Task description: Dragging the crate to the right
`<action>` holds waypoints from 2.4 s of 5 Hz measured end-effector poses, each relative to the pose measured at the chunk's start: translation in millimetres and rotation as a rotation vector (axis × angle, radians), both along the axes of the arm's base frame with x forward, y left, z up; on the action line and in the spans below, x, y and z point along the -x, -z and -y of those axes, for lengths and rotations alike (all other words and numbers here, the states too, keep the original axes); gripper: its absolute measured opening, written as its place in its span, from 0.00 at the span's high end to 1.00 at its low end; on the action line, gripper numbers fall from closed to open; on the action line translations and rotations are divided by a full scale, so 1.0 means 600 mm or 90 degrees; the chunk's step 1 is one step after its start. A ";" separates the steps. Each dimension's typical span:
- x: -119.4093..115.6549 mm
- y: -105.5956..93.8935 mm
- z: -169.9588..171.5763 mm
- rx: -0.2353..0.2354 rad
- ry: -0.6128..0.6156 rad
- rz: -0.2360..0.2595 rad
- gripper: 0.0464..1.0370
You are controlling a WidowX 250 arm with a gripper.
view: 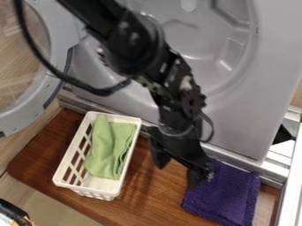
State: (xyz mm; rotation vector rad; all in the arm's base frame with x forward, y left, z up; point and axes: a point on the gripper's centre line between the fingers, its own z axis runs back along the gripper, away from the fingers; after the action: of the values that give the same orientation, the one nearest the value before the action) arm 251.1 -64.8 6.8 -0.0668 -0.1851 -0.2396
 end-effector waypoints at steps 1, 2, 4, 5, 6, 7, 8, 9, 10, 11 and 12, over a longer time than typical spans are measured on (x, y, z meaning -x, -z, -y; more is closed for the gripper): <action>-0.002 -0.005 -0.043 -0.022 -0.052 -0.008 0.04; -0.001 -0.004 -0.083 -0.054 -0.113 -0.017 0.04; 0.000 0.007 -0.130 -0.118 -0.192 -0.032 0.04; 0.002 0.027 -0.146 -0.132 -0.236 -0.049 0.04; -0.002 0.057 -0.150 -0.143 -0.273 -0.053 0.04; -0.010 0.072 -0.143 -0.160 -0.284 -0.044 0.09; -0.015 0.086 -0.136 -0.179 -0.291 -0.013 0.39; -0.014 0.085 -0.137 -0.188 -0.297 -0.010 0.70; -0.013 0.085 -0.138 -0.190 -0.306 -0.011 0.90; -0.012 0.086 -0.136 -0.186 -0.313 -0.015 0.95; -0.011 0.083 -0.133 -0.179 -0.313 -0.017 0.95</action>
State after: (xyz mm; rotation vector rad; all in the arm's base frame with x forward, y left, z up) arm 257.7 15.2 -43.2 0.2529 -0.1342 0.2264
